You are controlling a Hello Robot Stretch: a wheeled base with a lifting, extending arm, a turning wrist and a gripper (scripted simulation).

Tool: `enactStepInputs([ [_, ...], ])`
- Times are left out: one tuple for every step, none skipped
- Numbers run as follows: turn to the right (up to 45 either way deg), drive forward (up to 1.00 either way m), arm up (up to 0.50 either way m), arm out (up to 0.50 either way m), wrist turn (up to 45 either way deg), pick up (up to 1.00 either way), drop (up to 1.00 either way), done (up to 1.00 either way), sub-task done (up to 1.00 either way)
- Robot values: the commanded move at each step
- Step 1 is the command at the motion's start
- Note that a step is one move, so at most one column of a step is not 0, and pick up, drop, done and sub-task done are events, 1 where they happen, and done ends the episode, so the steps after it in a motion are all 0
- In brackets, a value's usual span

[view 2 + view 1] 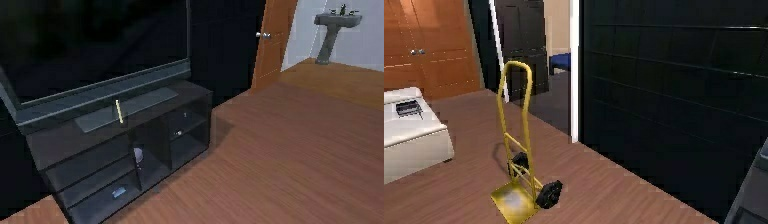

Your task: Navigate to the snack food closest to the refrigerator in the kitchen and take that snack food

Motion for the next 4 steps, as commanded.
enactStepInputs([
  [-45.0,0.0,0.0,0.0,0.0,0.0,0.0,0.0,0.0],
  [-33.0,0.0,0.0,0.0,0.0,0.0,0.0,0.0,0.0],
  [0.0,0.15,0.0,0.0,0.0,0.0,0.0,0.0,0.0],
  [-45.0,0.0,0.0,0.0,0.0,0.0,0.0,0.0,0.0],
])
